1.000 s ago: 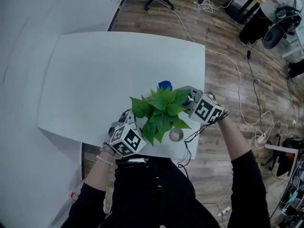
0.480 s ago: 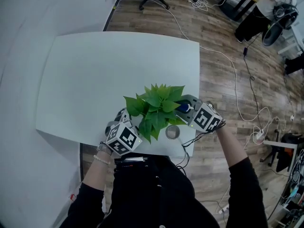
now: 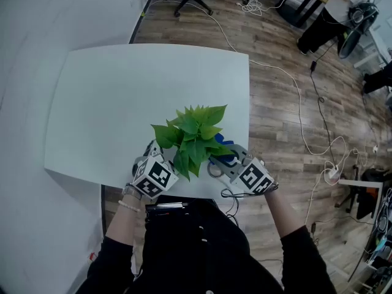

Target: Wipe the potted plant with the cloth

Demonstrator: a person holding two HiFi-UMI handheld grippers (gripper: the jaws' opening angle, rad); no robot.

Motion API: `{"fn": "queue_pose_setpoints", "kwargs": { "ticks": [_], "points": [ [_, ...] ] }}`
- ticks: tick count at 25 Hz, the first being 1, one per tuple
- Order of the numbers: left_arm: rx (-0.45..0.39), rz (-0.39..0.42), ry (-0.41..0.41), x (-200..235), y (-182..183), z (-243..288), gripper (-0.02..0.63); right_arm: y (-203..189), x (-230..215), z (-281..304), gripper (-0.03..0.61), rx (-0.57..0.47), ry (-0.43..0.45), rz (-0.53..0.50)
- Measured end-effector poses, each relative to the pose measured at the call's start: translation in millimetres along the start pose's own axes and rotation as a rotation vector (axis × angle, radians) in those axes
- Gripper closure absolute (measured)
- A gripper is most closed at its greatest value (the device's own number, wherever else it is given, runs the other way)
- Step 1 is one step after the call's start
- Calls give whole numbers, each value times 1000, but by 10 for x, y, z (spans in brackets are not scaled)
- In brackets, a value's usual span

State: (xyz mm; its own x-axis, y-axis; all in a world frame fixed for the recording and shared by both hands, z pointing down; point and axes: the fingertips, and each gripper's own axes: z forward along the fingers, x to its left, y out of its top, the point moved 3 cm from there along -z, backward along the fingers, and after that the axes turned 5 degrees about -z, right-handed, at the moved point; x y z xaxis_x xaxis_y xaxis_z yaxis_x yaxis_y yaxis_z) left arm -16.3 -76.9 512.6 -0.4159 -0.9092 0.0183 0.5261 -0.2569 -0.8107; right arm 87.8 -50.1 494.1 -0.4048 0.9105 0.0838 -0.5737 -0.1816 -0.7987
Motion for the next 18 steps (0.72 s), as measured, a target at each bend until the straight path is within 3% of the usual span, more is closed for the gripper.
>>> {"fn": "queue_pose_setpoints", "kwargs": {
  "ticks": [8, 18],
  "points": [
    [11, -64, 56, -60, 34, 55, 252, 48, 334, 42, 503, -28, -108, 95],
    [22, -229, 205, -200, 171, 111, 253, 89, 320, -71, 503, -47, -294, 337]
  ]
}}
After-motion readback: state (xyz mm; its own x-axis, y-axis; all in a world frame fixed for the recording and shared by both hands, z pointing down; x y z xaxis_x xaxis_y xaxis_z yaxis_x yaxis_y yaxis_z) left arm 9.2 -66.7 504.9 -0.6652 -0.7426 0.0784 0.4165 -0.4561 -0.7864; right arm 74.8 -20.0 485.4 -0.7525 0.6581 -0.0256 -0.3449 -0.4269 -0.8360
